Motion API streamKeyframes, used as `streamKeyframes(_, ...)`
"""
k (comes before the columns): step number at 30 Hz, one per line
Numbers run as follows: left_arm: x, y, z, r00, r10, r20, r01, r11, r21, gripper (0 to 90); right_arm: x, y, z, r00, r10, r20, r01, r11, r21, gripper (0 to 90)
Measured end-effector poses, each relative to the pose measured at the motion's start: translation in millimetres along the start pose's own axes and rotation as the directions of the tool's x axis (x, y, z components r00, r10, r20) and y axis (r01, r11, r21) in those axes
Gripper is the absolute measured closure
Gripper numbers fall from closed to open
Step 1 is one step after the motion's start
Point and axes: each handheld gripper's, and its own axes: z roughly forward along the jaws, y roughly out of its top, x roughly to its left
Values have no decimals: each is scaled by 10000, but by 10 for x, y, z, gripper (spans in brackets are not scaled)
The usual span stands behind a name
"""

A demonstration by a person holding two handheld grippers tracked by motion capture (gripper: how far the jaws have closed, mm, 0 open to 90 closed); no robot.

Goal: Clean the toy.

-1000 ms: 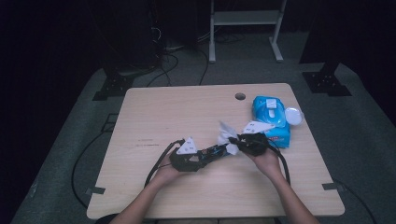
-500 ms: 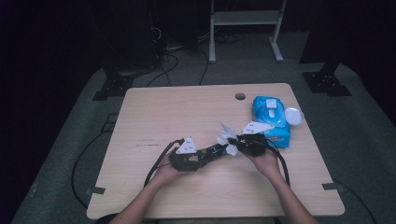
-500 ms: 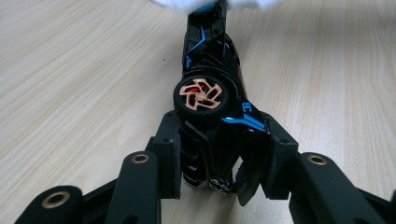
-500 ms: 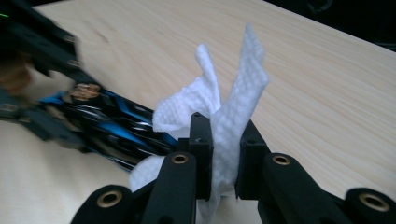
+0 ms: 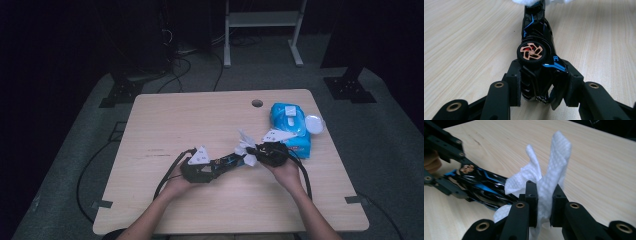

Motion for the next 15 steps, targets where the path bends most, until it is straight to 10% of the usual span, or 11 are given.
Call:
streamKeyframes(8, 11, 29, 19, 10000, -21, 41, 21, 10000, -51, 578, 409, 180, 230, 9899, -748, -1205, 775, 9968, 186, 795)
streamKeyframes(15, 16, 19, 19, 9999, -152, 66, 152, 9999, -82, 578, 648, 254, 458, 9666, -178, -2557, 182, 9998, -9, 795)
